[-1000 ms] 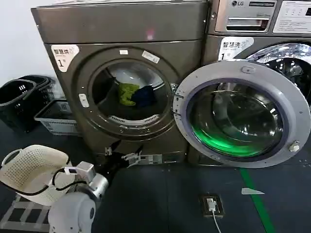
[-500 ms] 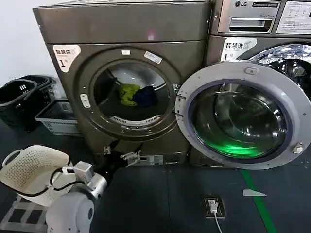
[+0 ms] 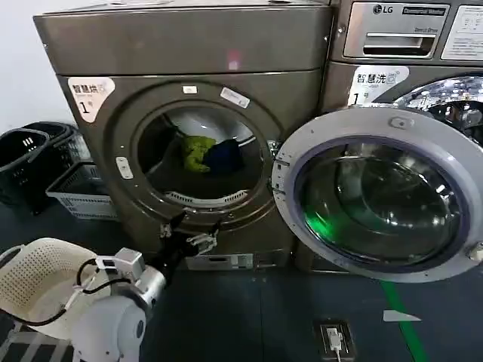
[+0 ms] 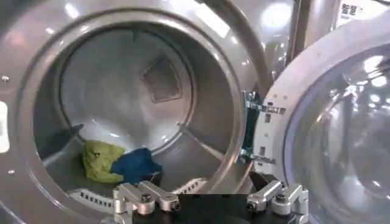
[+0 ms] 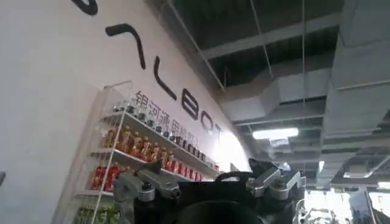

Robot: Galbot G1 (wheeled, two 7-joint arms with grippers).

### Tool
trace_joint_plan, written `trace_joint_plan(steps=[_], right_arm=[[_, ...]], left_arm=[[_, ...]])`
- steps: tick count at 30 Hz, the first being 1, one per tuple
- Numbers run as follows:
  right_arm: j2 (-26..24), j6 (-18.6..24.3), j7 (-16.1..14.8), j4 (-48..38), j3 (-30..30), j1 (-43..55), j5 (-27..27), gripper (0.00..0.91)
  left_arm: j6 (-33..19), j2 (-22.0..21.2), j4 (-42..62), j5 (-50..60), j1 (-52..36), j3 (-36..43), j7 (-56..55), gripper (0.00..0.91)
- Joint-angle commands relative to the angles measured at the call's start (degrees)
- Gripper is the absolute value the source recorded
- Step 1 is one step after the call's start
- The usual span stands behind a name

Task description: Grasp the clothes from the dryer.

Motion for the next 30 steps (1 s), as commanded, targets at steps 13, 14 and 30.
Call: trace_joint_plan(steps=[13, 14, 30], right_arm=[[0.14, 0.28, -0.05, 0.34, 1.46, -1.53, 0.21, 0.907], [0.07, 0.29, -0.06, 0.36, 1.5, -1.61, 0.26, 0.907], [0.96, 0.89, -0.64, 0.61, 2.82, -2.3, 0.08, 0.907]], left_arm=[[2.81, 0.49, 0.71, -0.75, -0.5, 0.31, 0.17, 0.907], [2.81, 0.55, 0.73, -0.73, -0.44, 0.38, 0.17, 0.907], [2.15, 0.25, -0.93, 0.06, 0.22, 0.21, 0.26, 0.907]])
